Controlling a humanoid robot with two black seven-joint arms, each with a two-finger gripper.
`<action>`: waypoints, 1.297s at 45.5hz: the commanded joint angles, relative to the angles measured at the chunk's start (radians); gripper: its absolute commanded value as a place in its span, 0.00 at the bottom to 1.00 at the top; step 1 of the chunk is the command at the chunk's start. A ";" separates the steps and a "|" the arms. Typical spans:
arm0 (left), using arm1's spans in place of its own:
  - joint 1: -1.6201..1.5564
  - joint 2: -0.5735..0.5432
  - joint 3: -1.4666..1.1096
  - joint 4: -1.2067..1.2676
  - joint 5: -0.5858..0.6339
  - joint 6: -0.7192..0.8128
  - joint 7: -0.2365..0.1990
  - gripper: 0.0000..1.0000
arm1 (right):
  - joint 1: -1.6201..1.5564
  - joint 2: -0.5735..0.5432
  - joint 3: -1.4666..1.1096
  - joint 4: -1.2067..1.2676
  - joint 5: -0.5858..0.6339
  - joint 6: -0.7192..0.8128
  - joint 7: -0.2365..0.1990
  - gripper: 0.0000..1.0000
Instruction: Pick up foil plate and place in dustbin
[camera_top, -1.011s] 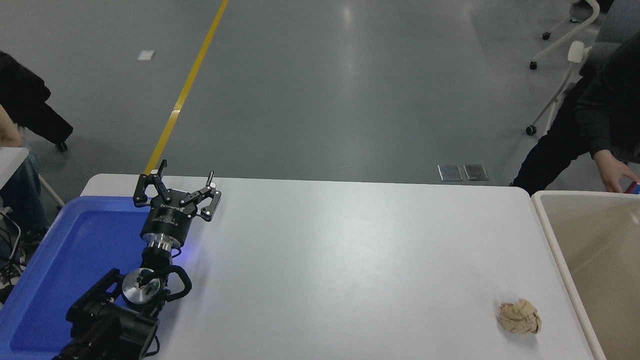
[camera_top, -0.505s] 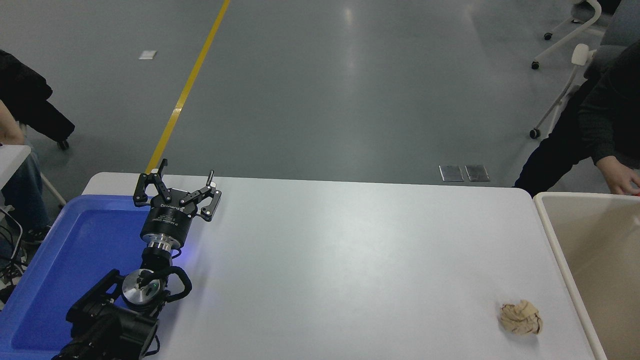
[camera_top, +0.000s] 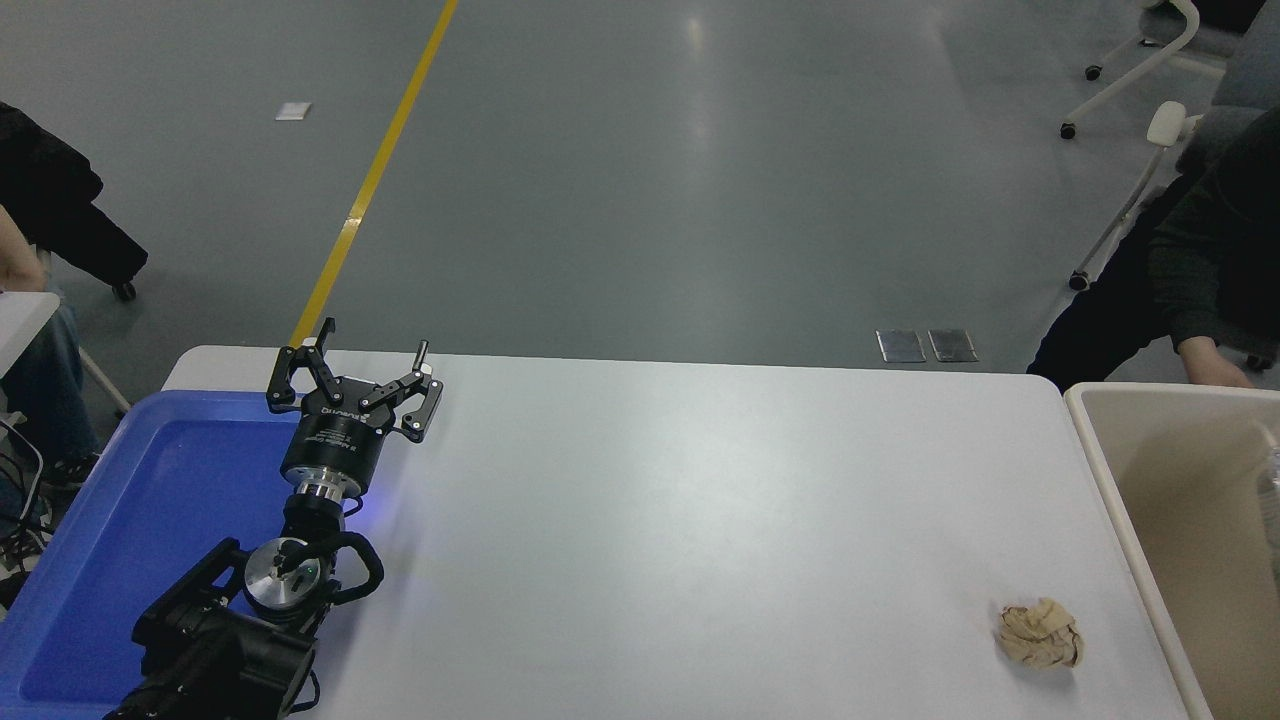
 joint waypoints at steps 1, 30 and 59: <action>0.000 0.000 0.000 0.000 0.000 0.000 0.001 0.99 | -0.009 0.026 -0.007 -0.003 -0.002 -0.011 0.018 0.25; 0.000 0.000 0.000 0.000 0.000 0.000 0.001 0.99 | 0.151 -0.041 -0.018 0.002 -0.090 0.092 0.022 1.00; 0.000 0.000 0.000 0.001 0.000 0.000 0.001 0.99 | 0.583 -0.489 -0.223 0.653 -0.336 0.154 0.027 1.00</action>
